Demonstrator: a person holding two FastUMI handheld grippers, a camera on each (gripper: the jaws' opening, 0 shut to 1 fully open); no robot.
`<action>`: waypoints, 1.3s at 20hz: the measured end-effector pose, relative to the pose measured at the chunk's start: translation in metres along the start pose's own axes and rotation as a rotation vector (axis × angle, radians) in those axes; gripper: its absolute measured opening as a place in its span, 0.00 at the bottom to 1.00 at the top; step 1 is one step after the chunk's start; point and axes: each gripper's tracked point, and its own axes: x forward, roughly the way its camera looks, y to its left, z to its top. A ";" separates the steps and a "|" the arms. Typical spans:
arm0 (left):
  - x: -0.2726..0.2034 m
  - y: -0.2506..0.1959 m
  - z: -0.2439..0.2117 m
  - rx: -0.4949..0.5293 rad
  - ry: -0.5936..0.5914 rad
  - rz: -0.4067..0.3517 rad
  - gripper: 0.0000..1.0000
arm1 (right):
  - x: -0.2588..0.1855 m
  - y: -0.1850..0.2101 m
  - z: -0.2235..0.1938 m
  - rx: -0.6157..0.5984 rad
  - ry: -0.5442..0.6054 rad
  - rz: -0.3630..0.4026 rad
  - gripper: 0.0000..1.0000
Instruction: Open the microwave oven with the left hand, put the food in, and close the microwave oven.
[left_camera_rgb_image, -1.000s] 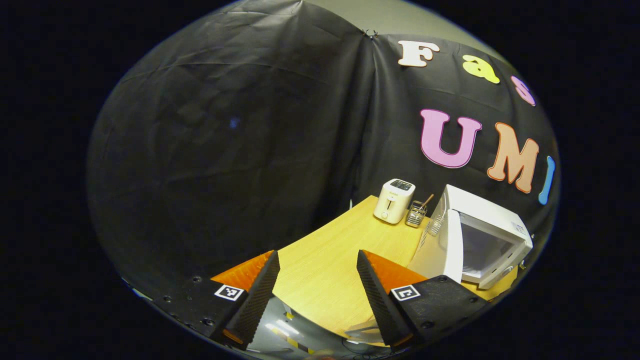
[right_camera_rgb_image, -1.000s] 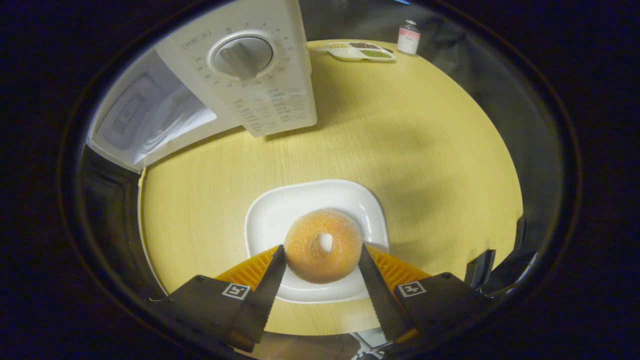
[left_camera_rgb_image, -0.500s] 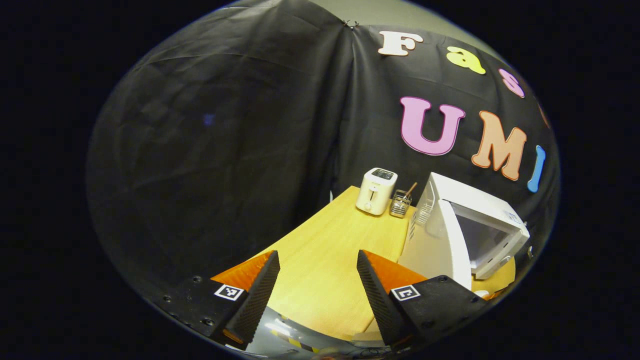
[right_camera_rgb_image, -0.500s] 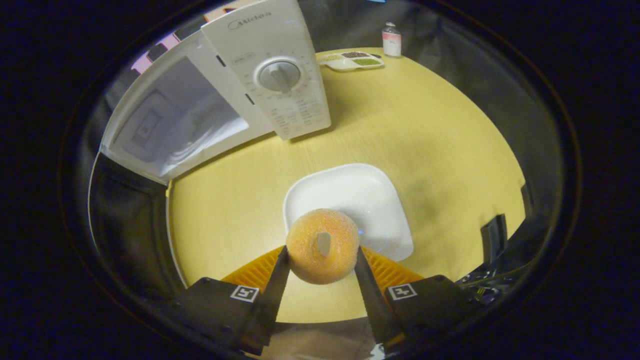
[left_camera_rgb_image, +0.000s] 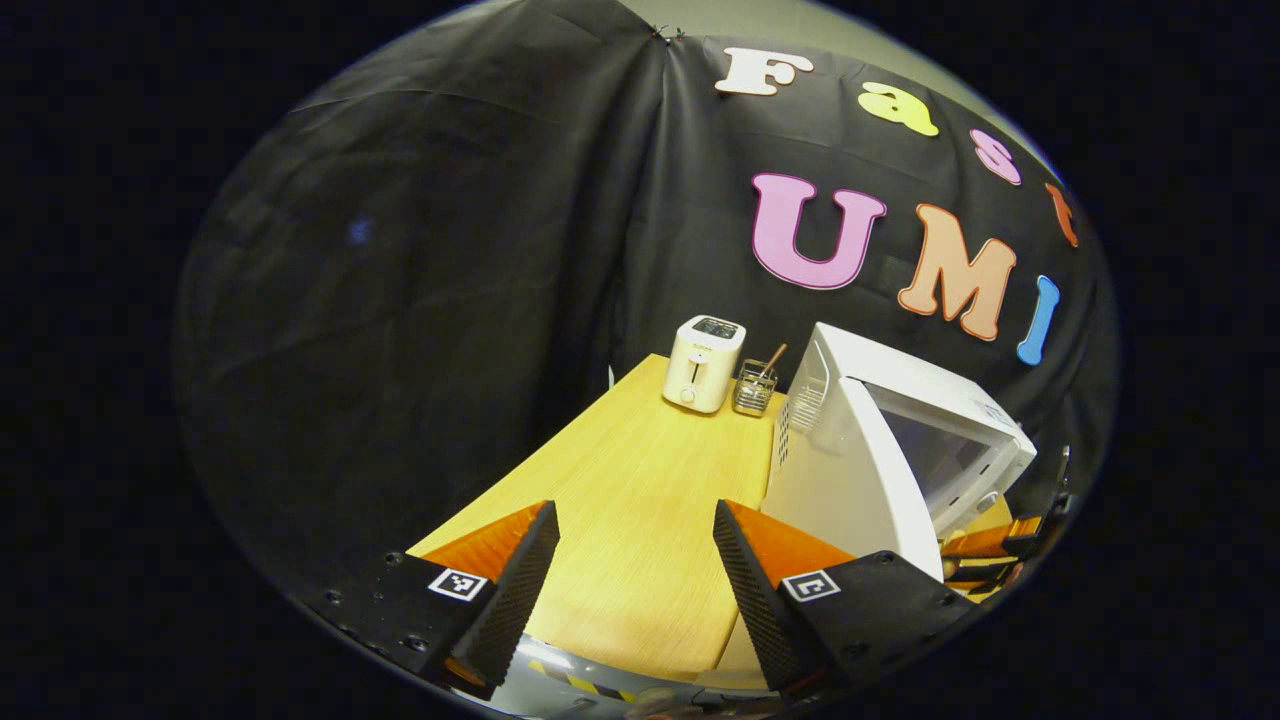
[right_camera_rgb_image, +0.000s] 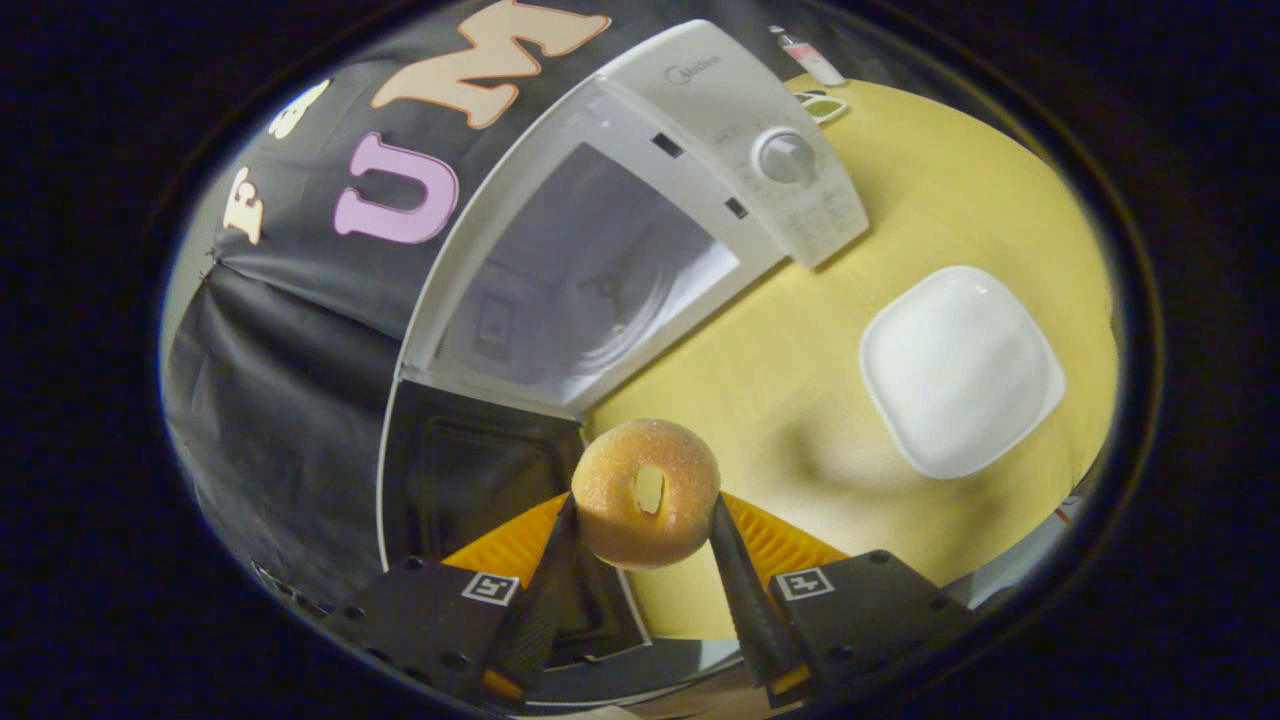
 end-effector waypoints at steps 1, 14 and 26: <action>0.002 0.001 -0.005 0.002 0.012 -0.007 0.92 | 0.005 0.013 0.001 0.014 -0.021 0.029 0.72; -0.015 0.039 -0.054 -0.109 0.128 0.068 0.92 | 0.108 0.060 0.089 0.056 -0.363 -0.011 0.72; -0.034 0.031 -0.061 -0.067 0.160 0.091 0.92 | 0.168 0.046 0.127 -0.108 -0.500 -0.156 0.72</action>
